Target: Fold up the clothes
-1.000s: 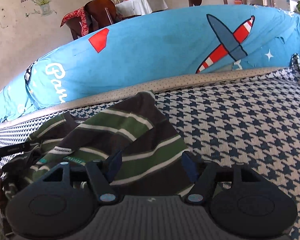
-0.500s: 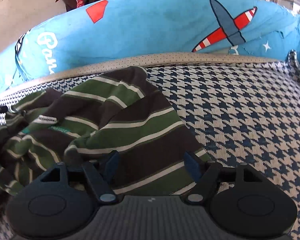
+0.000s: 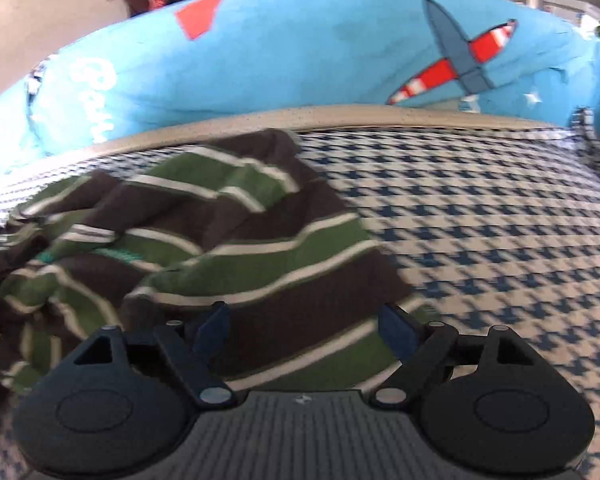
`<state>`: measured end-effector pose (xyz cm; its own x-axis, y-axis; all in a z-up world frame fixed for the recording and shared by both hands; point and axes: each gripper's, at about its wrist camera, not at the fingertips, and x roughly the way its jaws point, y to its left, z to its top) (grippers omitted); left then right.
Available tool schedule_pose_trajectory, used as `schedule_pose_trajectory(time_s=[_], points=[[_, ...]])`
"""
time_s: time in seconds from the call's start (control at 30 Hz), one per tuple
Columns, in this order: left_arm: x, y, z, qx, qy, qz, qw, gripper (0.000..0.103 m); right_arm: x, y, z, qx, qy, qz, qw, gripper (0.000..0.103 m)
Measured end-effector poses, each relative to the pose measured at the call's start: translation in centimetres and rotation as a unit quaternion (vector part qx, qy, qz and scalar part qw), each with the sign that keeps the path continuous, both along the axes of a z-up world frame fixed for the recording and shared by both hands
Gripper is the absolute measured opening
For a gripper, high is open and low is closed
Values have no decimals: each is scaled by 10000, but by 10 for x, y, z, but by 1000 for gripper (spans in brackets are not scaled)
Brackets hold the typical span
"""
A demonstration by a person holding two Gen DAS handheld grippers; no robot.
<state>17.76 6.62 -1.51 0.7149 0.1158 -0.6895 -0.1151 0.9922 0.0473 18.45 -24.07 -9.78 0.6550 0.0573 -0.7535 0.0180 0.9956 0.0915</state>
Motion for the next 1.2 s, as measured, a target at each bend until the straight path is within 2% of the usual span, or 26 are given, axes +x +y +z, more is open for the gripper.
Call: schedule_pose_trajectory(time_s=[0.1, 0.17, 0.2, 0.37, 0.63, 0.83, 0.9, 1.0, 1.03, 1.07, 1.1, 1.13, 1.17, 1.2], points=[[-4, -2, -2, 40, 76, -67, 9999, 79, 2, 11, -1, -137, -148, 197, 9996, 59], [-6, -2, -3, 49, 118, -85, 9999, 79, 4, 14, -2, -44, -224, 329, 9992, 26], [-7, -1, -3, 59, 138, -90, 9998, 79, 5, 14, -2, 58, -229, 349, 9991, 18], [-8, 0, -5, 57, 194, -97, 9997, 79, 7, 16, 1, 60, -400, 241, 9989, 4], [-7, 0, -5, 11, 198, -89, 9998, 81, 6, -8, 29, -49, -1055, -530, 9930, 3], [-8, -1, -3, 6, 209, -137, 9997, 81, 5, -35, 40, -136, -1181, -1099, 9868, 3], [-8, -2, -2, 1, 208, -160, 9997, 81, -1, -43, 43, 87, -1146, -1132, 9869, 4], [-10, -4, -1, 21, 215, -202, 9996, 82, -4, -45, 41, 673, -937, -878, 9894, 9], [-11, -5, -1, 30, 219, -214, 9995, 82, -5, -42, 41, 753, -902, -783, 9900, 18], [-11, -5, -1, 35, 219, -224, 9995, 82, -5, -40, 41, 833, -868, -687, 9904, 36], [-12, -6, 0, 37, 218, -246, 9995, 82, -6, -37, 40, 890, -854, -592, 9906, 46], [-13, -7, 0, 38, 218, -273, 9994, 82, -7, -35, 39, 919, -865, -496, 9908, 62], [-15, -8, 1, 44, 217, -305, 9993, 82, -8, -32, 37, 924, -868, -428, 9910, 70], [-16, -9, 1, 56, 211, -336, 9992, 82, -8, -29, 35, 910, -850, -412, 9914, 72]])
